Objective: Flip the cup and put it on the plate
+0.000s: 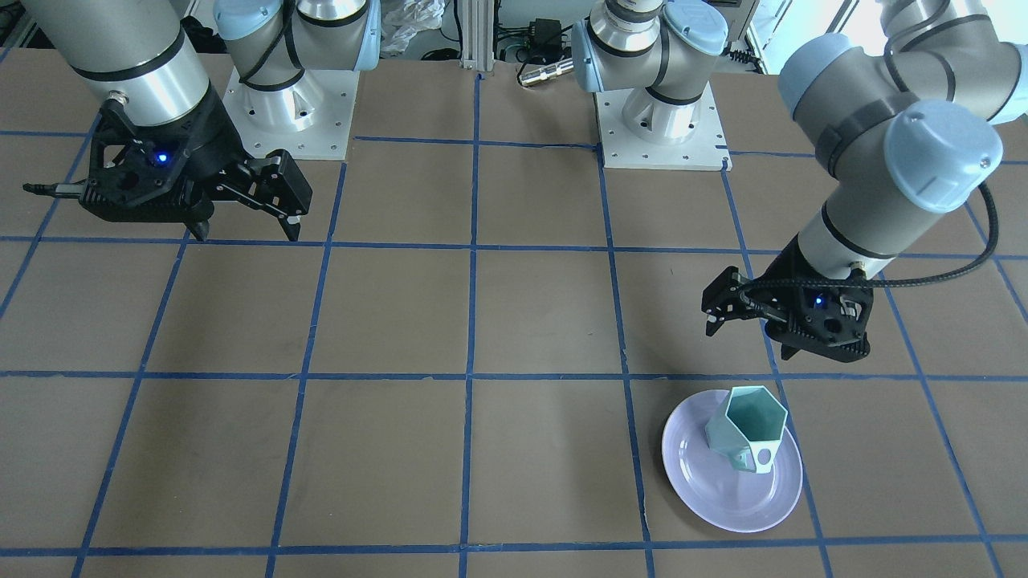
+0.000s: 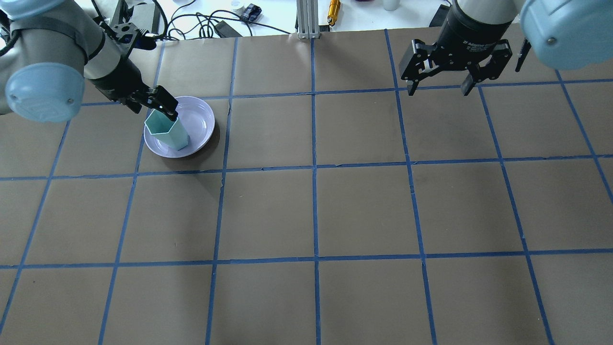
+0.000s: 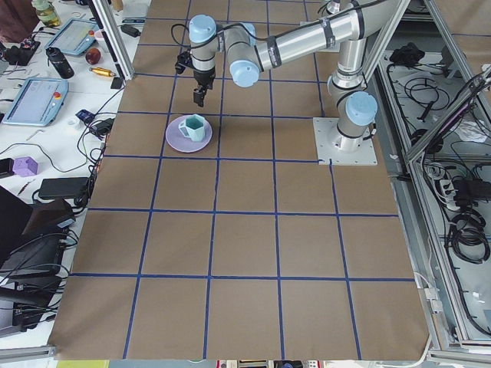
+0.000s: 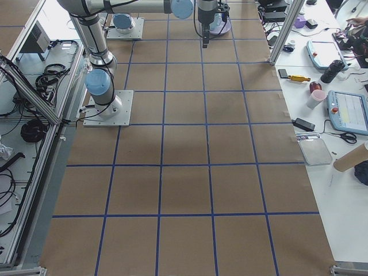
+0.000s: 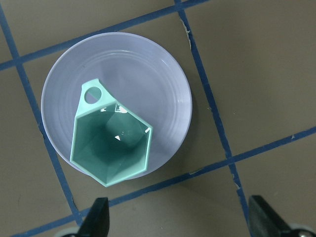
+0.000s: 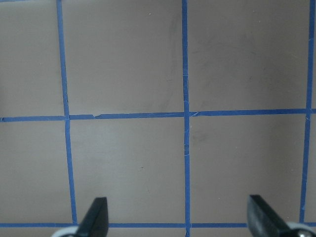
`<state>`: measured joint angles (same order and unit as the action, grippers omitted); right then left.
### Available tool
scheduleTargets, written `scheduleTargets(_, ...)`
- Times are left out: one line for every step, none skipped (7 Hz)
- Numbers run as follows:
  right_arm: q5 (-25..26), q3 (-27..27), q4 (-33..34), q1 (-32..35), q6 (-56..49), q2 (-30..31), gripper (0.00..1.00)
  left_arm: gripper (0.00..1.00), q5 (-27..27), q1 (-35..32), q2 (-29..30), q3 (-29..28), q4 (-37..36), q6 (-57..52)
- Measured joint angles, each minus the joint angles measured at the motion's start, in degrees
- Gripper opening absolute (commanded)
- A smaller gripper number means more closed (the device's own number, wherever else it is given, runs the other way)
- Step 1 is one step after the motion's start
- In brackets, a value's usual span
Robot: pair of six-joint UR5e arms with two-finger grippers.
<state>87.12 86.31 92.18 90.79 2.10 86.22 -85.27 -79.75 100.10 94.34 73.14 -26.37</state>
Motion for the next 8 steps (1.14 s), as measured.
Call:
scheduleTargets(0.0, 0.0, 0.0, 0.0, 0.0, 0.0, 1.0, 1.0, -1.6, -1.5, -2.0, -2.4, 5.7, 3.8)
scheduleTargets(0.0, 0.0, 0.0, 0.0, 0.0, 0.0, 1.0, 1.0, -2.8, -3.3, -3.9, -4.3, 10.8, 7.6)
scheduleTargets(0.0, 0.0, 0.0, 0.0, 0.0, 0.0, 1.0, 1.0, -3.3, -4.9, -5.6, -5.7, 14.7, 12.4)
scheduleTargets(0.0, 0.0, 0.0, 0.0, 0.0, 0.0, 1.0, 1.0, -3.5, -6.2, -7.0, -6.5, 17.4, 17.5)
scheduleTargets(0.0, 0.0, 0.0, 0.0, 0.0, 0.0, 1.0, 1.0, -3.6, -7.5, -8.2, -6.9, 18.9, 22.3)
scheduleTargets(0.0, 0.0, 0.0, 0.0, 0.0, 0.0, 1.0, 1.0, -3.6, -9.0, -9.1, -6.9, 19.7, 27.0)
scheduleTargets(0.0, 0.0, 0.0, 0.0, 0.0, 0.0, 1.0, 1.0, -3.7, -10.6, -9.7, -6.8, 20.1, 31.3)
scheduleTargets(0.0, 0.0, 0.0, 0.0, 0.0, 0.0, 1.0, 1.0, -3.7, -11.8, -10.0, -6.8, 20.2, 34.1)
